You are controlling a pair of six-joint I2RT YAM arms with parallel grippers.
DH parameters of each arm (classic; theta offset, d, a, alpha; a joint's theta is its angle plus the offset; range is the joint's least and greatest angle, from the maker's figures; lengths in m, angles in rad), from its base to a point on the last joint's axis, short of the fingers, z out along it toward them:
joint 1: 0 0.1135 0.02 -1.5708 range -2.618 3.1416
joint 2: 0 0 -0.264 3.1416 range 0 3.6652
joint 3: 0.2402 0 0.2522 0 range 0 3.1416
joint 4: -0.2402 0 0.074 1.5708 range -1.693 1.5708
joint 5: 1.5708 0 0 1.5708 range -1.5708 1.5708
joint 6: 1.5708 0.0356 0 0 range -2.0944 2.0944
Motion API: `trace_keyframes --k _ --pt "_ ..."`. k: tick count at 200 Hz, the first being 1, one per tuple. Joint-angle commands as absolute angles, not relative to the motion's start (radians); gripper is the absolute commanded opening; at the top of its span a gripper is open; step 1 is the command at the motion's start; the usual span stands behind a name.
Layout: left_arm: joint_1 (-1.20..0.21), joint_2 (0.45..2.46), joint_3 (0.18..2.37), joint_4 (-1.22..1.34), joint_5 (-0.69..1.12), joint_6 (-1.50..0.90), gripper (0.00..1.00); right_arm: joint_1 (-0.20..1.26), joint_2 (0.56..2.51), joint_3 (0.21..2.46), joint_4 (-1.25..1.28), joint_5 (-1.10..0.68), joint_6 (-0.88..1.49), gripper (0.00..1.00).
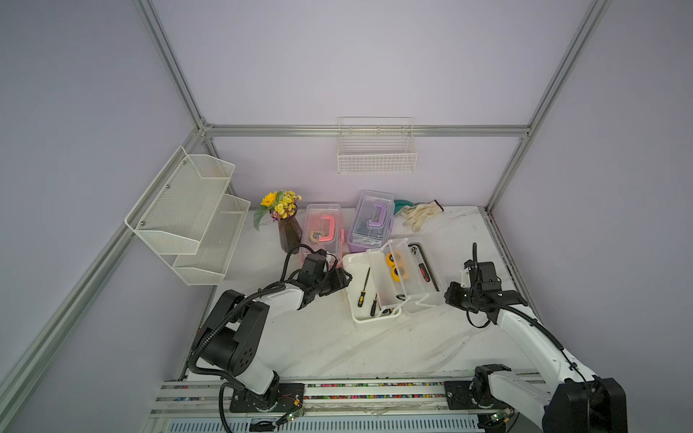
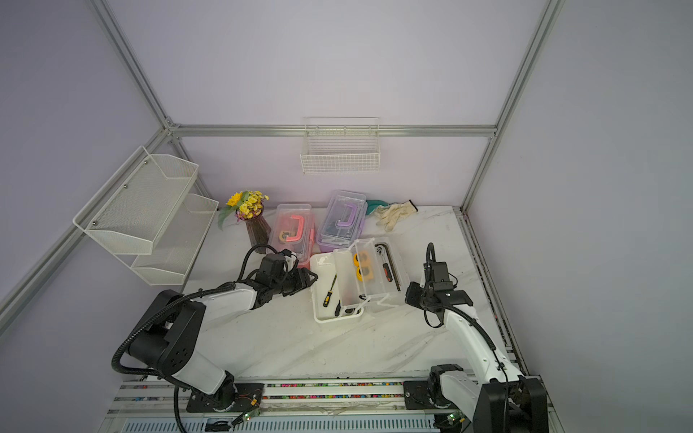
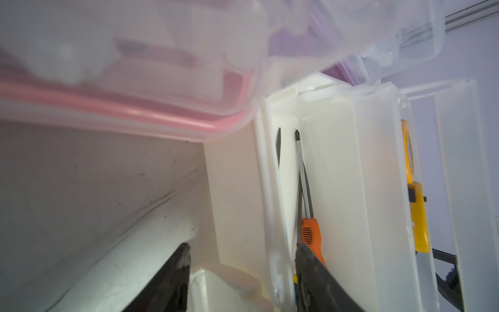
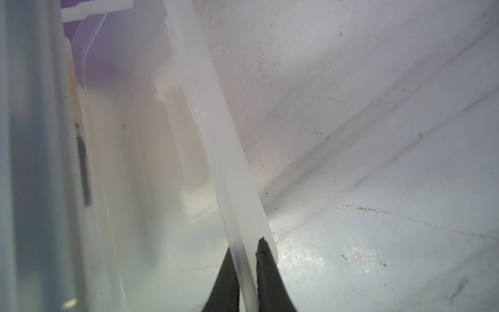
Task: Close toolboxes
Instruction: Close the toolbox lid.
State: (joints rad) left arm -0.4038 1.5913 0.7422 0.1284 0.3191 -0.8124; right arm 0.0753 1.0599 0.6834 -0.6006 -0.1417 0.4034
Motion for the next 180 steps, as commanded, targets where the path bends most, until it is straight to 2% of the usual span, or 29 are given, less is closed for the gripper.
trace_keyframes --k 1,40,105,180 --pt "-0.427 1.581 0.736 0.208 0.341 -0.824 0.62 0.091 1.023 0.764 -0.568 -0.079 0.388 0.03" --pt "-0.49 1.634 0.769 0.233 0.35 -0.841 0.62 0.146 0.96 0.79 -0.621 0.005 0.368 0.04" --pt "-0.544 1.658 0.784 0.274 0.351 -0.868 0.62 0.204 0.873 0.774 -0.629 -0.005 0.426 0.03" --pt "-0.592 1.709 0.833 0.289 0.348 -0.883 0.62 0.386 0.847 0.838 -0.609 0.089 0.373 0.02"
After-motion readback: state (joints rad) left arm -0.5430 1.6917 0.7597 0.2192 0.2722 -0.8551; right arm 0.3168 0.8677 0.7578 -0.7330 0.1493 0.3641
